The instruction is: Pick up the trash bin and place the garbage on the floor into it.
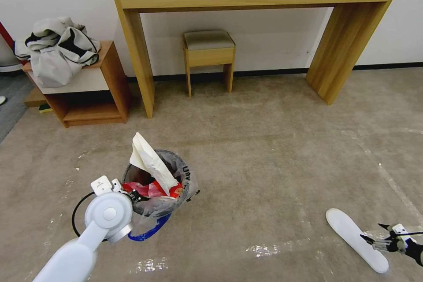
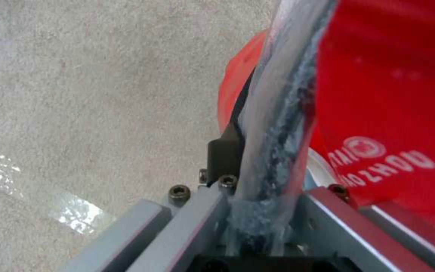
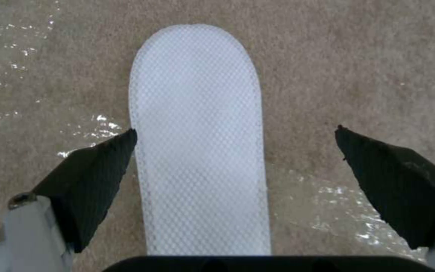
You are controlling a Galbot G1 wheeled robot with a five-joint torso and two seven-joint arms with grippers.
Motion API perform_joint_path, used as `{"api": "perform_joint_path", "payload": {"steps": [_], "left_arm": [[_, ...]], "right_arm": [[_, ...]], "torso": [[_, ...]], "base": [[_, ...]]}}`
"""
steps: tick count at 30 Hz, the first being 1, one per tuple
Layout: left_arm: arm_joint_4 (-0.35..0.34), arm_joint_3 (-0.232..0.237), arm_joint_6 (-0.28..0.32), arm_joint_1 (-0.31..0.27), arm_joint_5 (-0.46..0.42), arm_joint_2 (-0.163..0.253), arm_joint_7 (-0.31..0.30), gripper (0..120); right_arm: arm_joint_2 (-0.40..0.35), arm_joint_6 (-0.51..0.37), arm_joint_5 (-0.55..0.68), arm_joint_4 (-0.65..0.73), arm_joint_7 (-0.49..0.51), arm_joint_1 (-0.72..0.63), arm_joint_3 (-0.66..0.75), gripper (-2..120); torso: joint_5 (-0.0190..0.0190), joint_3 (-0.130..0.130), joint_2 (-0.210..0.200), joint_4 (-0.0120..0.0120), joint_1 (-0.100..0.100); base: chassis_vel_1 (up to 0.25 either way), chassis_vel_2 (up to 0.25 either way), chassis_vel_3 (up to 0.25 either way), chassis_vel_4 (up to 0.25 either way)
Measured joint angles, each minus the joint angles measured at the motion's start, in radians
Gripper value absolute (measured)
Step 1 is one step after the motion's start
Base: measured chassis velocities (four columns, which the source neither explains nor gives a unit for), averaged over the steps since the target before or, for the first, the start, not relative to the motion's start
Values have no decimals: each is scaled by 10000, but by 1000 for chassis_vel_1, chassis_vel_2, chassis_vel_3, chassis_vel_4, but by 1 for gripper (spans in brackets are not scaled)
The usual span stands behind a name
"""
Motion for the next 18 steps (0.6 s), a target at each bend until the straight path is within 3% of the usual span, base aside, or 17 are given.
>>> {"api": "perform_joint_path", "payload": {"steps": [18], "left_arm": [[-152, -68, -40, 140, 45, 68, -17, 0]], "right_arm": [[605, -204, 94, -245, 348, 124, -367, 100]], "torso": [[0, 0, 0, 0, 0]], "base": [[0, 0, 0, 0]]}}
